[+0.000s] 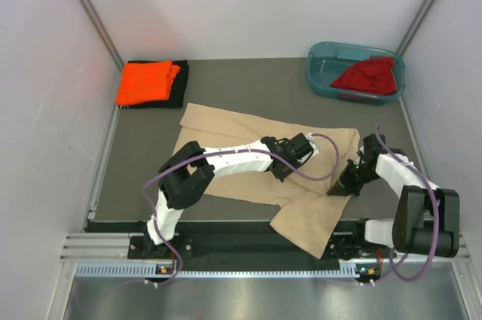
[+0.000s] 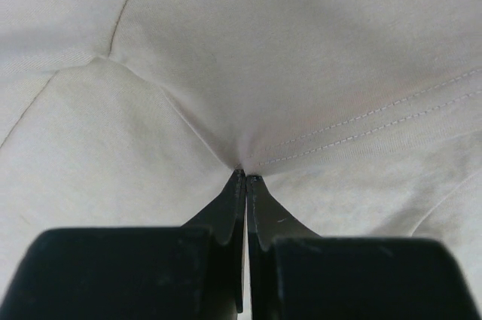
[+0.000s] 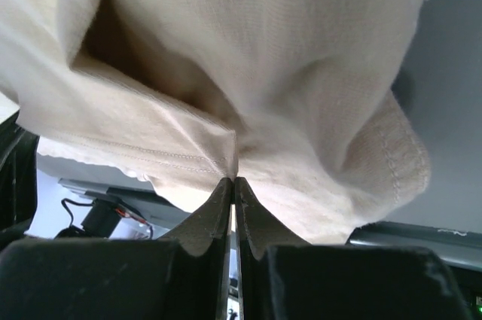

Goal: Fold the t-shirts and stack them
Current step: Fold the tshirt

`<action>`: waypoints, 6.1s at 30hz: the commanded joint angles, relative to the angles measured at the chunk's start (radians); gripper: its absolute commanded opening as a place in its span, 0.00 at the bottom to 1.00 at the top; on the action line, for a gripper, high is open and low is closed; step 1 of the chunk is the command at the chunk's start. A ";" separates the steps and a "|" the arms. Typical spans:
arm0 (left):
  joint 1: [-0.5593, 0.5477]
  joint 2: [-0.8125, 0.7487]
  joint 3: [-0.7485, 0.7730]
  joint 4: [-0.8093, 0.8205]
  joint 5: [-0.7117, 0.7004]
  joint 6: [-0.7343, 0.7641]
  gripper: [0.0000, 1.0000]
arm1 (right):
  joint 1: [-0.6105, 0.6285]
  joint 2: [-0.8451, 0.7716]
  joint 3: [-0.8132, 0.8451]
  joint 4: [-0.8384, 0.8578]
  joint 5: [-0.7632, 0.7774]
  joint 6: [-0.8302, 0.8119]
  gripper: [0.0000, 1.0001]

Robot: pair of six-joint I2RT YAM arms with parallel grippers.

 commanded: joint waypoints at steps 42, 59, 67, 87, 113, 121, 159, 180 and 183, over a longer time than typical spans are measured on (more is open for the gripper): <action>0.507 -0.218 0.113 -0.078 0.293 -0.217 0.40 | 0.022 0.444 0.705 0.140 0.328 -0.025 0.39; 0.890 0.105 0.319 -0.095 0.452 -0.385 0.38 | 0.005 0.786 0.944 0.119 0.520 0.042 0.37; 0.907 0.224 0.455 -0.173 0.374 -0.391 0.41 | -0.013 0.913 1.087 0.079 0.635 0.048 0.39; 0.958 0.252 0.408 -0.218 0.308 -0.281 0.44 | -0.016 1.013 1.208 0.171 0.537 0.108 0.40; 0.975 0.123 0.098 -0.159 0.136 -0.307 0.44 | 0.017 0.871 1.074 0.153 0.494 -0.048 0.42; 1.067 0.051 -0.086 -0.138 0.135 -0.308 0.44 | 0.031 0.823 1.076 0.142 0.500 -0.090 0.42; 1.324 -0.272 -0.132 -0.123 0.271 -0.251 0.56 | 0.332 0.828 1.291 -0.010 0.485 -0.291 0.49; 1.159 -0.506 -0.382 -0.041 0.472 -0.399 0.55 | 0.161 0.582 1.001 -0.070 0.415 -0.274 0.50; 1.107 -0.603 -0.457 -0.046 0.460 -0.417 0.55 | 0.192 0.493 0.938 -0.120 0.397 -0.294 0.50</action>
